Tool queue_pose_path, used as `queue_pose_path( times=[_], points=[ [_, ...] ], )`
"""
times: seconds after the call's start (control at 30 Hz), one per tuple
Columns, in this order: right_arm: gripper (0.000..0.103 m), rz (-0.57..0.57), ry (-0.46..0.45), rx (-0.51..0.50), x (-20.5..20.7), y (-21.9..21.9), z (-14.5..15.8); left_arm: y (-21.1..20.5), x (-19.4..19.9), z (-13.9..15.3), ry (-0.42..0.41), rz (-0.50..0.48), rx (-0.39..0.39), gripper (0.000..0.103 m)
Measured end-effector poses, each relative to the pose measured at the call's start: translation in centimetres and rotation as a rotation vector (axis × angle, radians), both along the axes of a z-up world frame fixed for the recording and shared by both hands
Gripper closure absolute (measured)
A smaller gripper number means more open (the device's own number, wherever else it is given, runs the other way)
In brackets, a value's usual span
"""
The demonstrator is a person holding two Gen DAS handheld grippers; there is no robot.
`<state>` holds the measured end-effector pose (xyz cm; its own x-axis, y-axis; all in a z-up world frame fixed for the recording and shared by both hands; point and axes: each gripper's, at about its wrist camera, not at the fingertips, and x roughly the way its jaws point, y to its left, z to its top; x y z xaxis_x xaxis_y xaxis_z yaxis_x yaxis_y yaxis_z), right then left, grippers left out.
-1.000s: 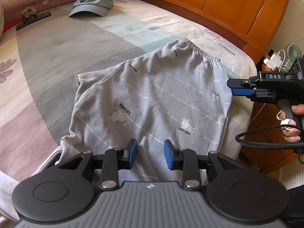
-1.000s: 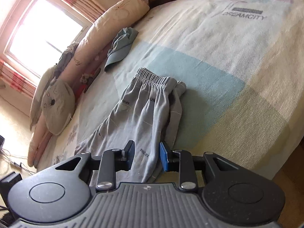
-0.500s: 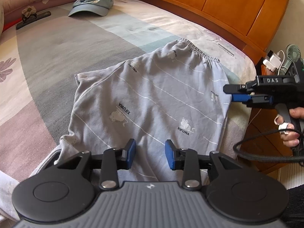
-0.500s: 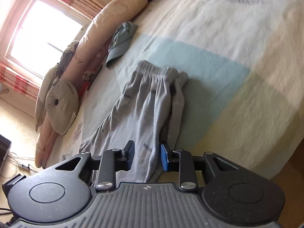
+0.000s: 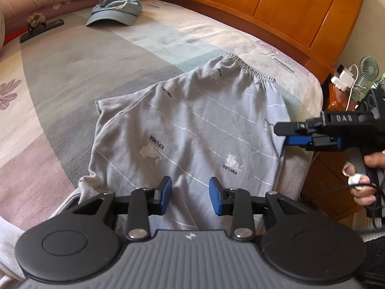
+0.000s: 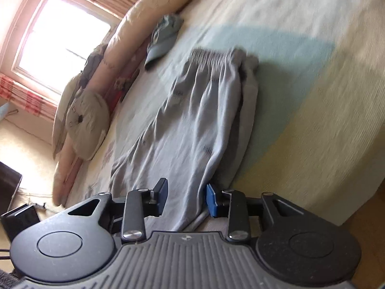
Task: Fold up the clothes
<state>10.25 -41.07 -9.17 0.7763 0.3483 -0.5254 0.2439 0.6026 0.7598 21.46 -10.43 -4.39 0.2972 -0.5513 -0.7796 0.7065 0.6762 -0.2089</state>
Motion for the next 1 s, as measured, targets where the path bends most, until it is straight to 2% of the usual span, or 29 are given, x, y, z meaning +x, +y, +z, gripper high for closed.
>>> queue_pose_path(
  times=[0.17,0.23,0.33,0.4,0.5,0.6,0.67,0.9,1.0],
  points=[
    [0.064,-0.014,-0.015,-0.003,0.4,-0.5,-0.2,0.3,-0.1,-0.1,0.012,0.01,-0.007,0.069],
    [0.064,-0.048,-0.023,0.038,0.2,-0.9,-0.6,0.6,-0.1,-0.2,0.017,0.017,-0.011,0.069],
    [0.064,-0.004,-0.015,0.112,0.3,-0.4,-1.1,0.8,-0.1,-0.3,0.023,0.029,-0.016,0.069],
    [0.064,0.05,-0.002,0.108,0.4,0.7,-1.2,0.8,0.0,-0.2,0.026,0.035,-0.021,0.069],
    [0.066,0.046,0.004,0.09,0.4,0.9,-1.0,0.8,0.0,-0.3,0.027,0.038,-0.024,0.069],
    [0.077,0.028,0.017,0.072,0.5,1.0,-0.8,0.9,0.0,-0.3,0.025,0.038,-0.026,0.069],
    [0.096,0.014,0.044,0.052,0.6,0.9,-0.9,0.9,-0.1,-0.1,0.021,0.037,-0.025,0.069],
    [0.099,0.054,0.06,-0.049,0.3,0.7,0.6,1.1,-0.2,0.7,0.021,0.028,-0.04,0.069],
    [0.099,0.06,0.084,-0.054,0.1,-0.2,0.2,1.1,-0.2,0.0,0.047,0.021,-0.025,0.067]
  ],
)
